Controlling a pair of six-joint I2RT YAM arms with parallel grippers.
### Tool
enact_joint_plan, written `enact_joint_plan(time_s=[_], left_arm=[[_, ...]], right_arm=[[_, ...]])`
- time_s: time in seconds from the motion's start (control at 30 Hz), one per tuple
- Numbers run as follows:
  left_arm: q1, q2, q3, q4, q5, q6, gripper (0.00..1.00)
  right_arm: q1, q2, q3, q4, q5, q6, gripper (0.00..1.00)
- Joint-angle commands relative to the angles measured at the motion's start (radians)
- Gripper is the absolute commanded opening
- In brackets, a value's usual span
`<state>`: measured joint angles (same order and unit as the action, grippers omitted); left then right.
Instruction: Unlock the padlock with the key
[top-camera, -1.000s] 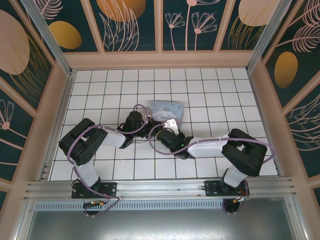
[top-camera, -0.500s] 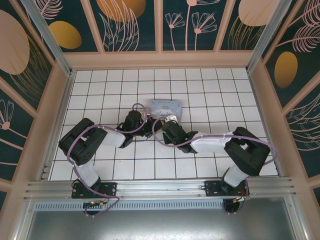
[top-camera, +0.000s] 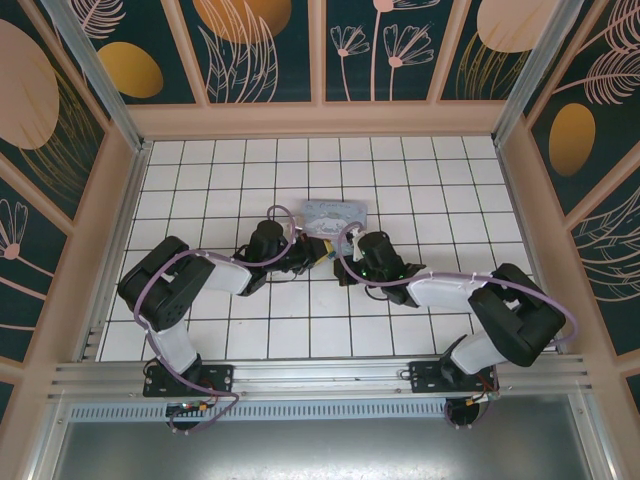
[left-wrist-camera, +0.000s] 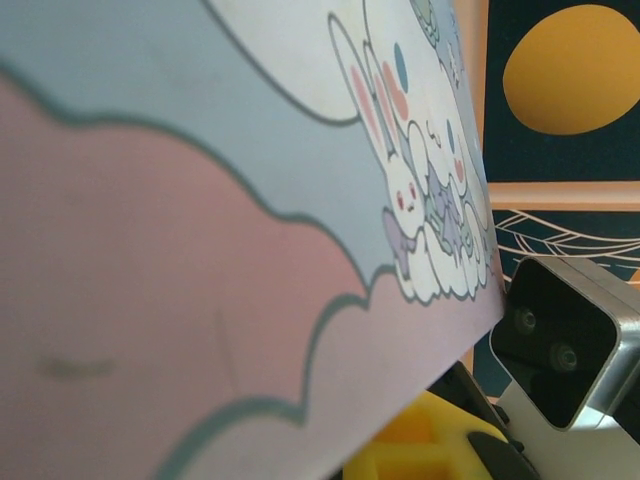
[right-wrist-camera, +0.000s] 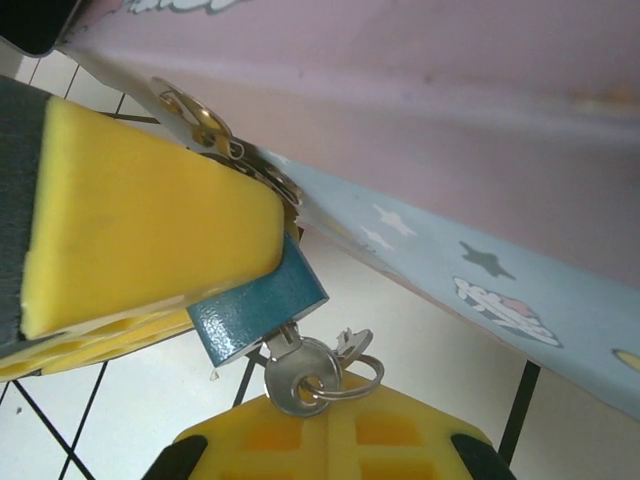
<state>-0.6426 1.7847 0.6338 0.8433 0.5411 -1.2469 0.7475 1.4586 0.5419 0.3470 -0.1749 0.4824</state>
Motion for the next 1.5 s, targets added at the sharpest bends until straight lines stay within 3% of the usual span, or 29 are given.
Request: enact_joint_plan(time_s=[0.0, 0.1, 0.23, 0.37, 0.53, 0.97, 1.47], left_arm=[[-0.014, 0.016, 0.001, -0.042, 0.045, 0.007, 0.00], [-0.013, 0.015, 0.006, -0.052, 0.039, 0.007, 0.00], [-0.014, 0.016, 0.012, -0.057, 0.040, 0.006, 0.00], [-0.012, 0.018, 0.019, -0.064, 0.042, 0.009, 0.00], [-0.012, 0.018, 0.029, -0.078, 0.045, 0.011, 0.00], [-0.011, 0.013, 0.030, -0.084, 0.045, 0.011, 0.00], [-0.012, 0.010, 0.029, -0.082, 0.051, 0.013, 0.00]], right_arm=[[-0.010, -0.060, 0.011, 0.117, -0.042, 0.032, 0.10], [-0.012, -0.106, -0.009, 0.069, -0.021, 0.024, 0.30], [-0.023, -0.209, -0.062, 0.018, -0.008, 0.027, 0.38], [-0.023, -0.308, -0.089, -0.051, 0.043, 0.024, 0.39], [0.001, -0.322, -0.078, -0.109, 0.115, -0.012, 0.38], [0.202, -0.039, 0.100, -0.242, 0.426, -0.142, 0.36], [0.210, 0.055, 0.139, -0.239, 0.480, -0.158, 0.30]])
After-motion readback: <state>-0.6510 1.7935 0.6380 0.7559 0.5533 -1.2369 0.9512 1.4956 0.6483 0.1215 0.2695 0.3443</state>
